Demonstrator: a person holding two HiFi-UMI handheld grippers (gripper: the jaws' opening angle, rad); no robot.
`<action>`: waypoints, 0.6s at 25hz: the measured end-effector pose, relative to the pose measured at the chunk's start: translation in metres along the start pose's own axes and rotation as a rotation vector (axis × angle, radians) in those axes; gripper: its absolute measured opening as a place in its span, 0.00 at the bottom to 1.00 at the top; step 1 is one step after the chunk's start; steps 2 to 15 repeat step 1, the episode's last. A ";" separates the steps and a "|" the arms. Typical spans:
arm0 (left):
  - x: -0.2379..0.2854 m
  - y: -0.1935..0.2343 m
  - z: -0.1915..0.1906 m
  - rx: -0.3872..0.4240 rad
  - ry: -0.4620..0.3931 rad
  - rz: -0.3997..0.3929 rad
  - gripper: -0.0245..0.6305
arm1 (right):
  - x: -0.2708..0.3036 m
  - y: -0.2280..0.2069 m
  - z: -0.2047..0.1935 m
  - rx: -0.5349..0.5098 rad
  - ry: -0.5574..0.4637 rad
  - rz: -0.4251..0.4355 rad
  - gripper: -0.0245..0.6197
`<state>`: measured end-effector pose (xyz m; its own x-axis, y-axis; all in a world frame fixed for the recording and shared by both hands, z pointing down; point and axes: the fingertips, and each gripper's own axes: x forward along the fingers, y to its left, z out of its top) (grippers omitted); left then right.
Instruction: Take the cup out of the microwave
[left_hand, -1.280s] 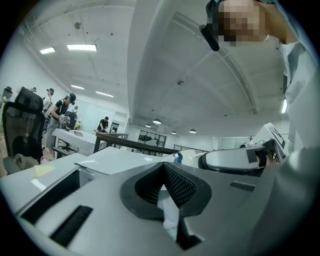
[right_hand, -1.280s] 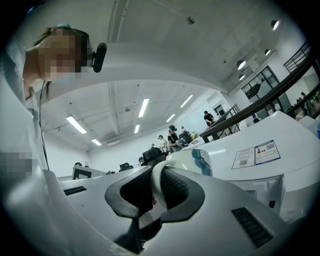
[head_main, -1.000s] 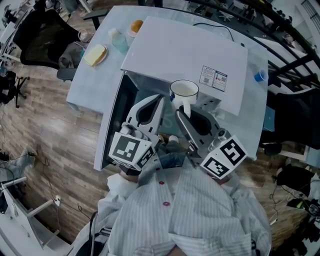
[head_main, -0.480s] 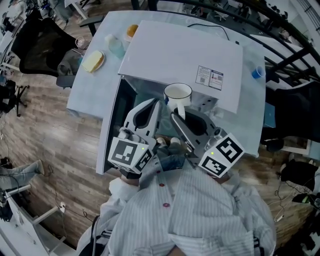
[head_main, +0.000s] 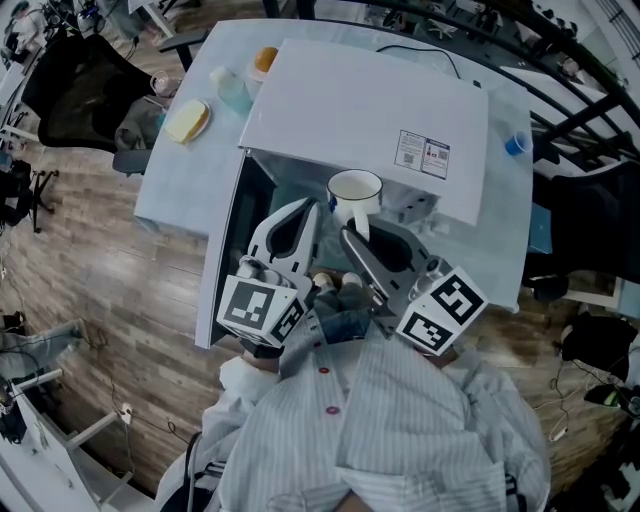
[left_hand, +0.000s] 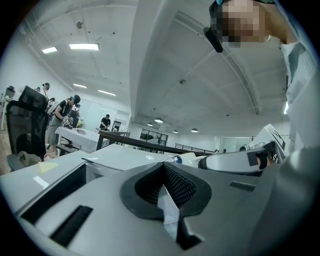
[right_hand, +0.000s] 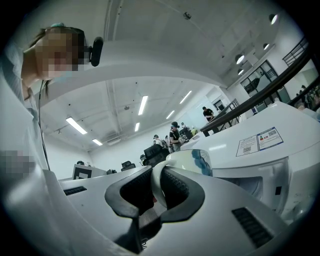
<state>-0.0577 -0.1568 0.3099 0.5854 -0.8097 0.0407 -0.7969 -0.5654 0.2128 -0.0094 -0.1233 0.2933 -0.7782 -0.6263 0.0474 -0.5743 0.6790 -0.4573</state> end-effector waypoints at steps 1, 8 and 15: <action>0.001 0.001 0.000 -0.001 0.000 0.001 0.05 | 0.001 -0.001 0.000 0.003 0.000 -0.001 0.16; 0.001 0.001 0.000 -0.001 0.000 0.001 0.05 | 0.001 -0.001 0.000 0.003 0.000 -0.001 0.16; 0.001 0.001 0.000 -0.001 0.000 0.001 0.05 | 0.001 -0.001 0.000 0.003 0.000 -0.001 0.16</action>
